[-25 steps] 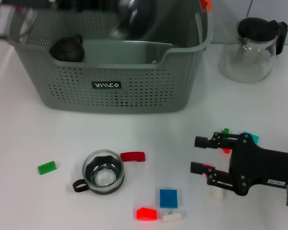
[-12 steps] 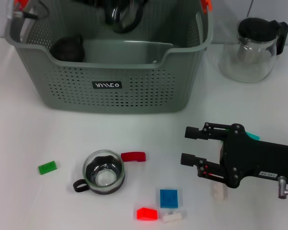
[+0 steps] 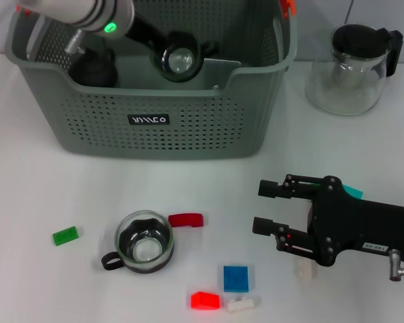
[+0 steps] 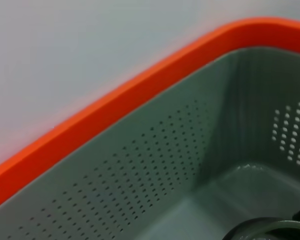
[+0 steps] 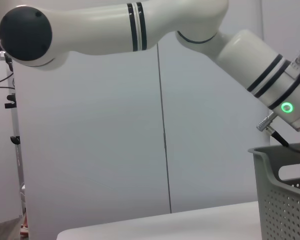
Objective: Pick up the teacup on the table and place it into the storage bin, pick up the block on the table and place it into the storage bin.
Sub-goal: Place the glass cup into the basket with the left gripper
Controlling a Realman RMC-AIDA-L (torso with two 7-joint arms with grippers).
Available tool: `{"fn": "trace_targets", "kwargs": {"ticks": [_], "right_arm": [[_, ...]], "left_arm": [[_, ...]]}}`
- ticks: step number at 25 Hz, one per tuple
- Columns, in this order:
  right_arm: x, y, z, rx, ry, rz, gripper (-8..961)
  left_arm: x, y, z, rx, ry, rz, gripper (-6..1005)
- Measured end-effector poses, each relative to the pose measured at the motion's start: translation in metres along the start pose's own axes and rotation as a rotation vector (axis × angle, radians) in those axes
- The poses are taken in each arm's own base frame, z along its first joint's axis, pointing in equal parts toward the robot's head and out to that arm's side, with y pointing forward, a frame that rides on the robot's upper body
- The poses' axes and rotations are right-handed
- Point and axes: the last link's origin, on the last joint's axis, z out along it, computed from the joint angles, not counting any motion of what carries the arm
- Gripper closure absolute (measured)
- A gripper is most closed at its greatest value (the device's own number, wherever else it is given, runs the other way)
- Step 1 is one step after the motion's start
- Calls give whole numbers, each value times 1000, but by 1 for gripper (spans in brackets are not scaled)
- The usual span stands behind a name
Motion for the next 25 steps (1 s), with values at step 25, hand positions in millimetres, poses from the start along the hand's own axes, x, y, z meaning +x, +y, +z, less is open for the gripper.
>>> {"fn": "trace_targets", "kwargs": {"ticks": [25], "right_arm": [[3,1,-5,17,7,11,388]], "left_arm": [[-14,12,18,-19,-69,26,906]]}}
